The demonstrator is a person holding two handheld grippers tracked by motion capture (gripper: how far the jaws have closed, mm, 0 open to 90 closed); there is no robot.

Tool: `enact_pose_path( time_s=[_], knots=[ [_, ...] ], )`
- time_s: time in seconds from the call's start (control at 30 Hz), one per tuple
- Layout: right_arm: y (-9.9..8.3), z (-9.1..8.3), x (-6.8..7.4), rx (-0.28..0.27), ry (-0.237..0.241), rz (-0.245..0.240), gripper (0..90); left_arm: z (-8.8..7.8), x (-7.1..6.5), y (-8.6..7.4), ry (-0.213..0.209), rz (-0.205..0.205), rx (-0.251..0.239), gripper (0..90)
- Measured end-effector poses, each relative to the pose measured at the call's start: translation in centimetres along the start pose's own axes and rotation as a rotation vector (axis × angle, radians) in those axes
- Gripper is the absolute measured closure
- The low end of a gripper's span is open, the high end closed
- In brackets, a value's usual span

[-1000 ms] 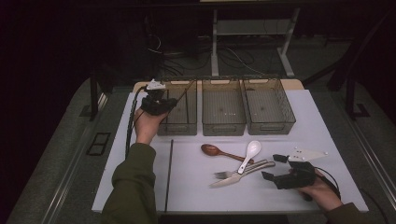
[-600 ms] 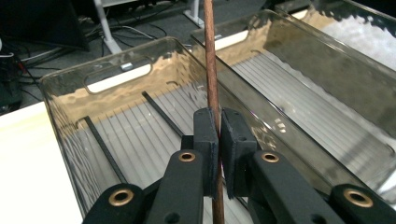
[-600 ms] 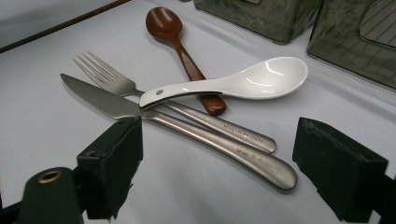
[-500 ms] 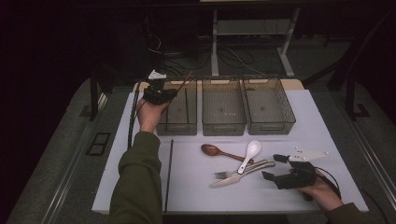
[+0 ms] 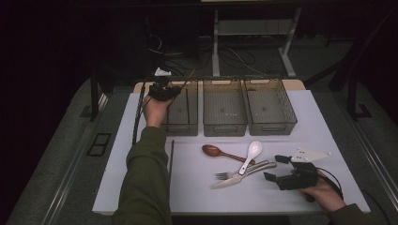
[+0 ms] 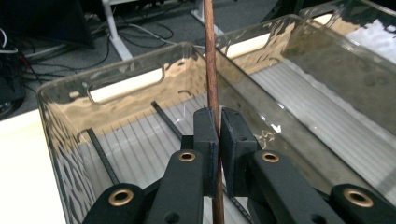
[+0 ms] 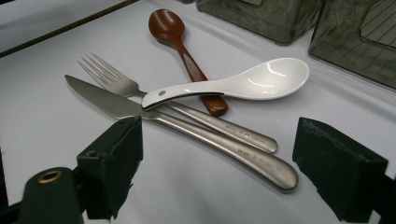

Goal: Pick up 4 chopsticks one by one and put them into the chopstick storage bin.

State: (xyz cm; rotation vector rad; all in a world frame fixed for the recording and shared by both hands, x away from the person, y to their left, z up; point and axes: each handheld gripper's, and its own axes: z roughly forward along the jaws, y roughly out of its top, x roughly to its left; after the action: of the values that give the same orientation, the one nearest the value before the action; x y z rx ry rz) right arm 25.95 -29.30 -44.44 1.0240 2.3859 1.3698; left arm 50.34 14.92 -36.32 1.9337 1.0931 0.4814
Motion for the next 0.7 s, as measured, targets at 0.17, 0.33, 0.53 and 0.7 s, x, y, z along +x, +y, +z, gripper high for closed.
enact_pose_path(
  time_s=[0.17,0.33,0.53,0.7],
  knots=[
    [0.0,0.0,0.0,0.001,0.001,-0.002,15.9,0.7,0.0,-0.4,0.017,-0.003,0.037,84.1],
    [0.0,0.0,0.0,0.001,0.001,-0.004,15.9,0.7,0.1,-0.4,0.047,-0.022,0.036,71.7],
    [0.0,0.0,0.0,0.001,0.001,-0.004,15.9,0.2,-0.1,-0.1,0.032,-0.028,0.021,62.0],
    [0.0,0.0,0.0,0.001,0.000,-0.005,15.9,-0.7,-0.7,0.1,0.036,0.000,0.037,55.7]
  ],
)
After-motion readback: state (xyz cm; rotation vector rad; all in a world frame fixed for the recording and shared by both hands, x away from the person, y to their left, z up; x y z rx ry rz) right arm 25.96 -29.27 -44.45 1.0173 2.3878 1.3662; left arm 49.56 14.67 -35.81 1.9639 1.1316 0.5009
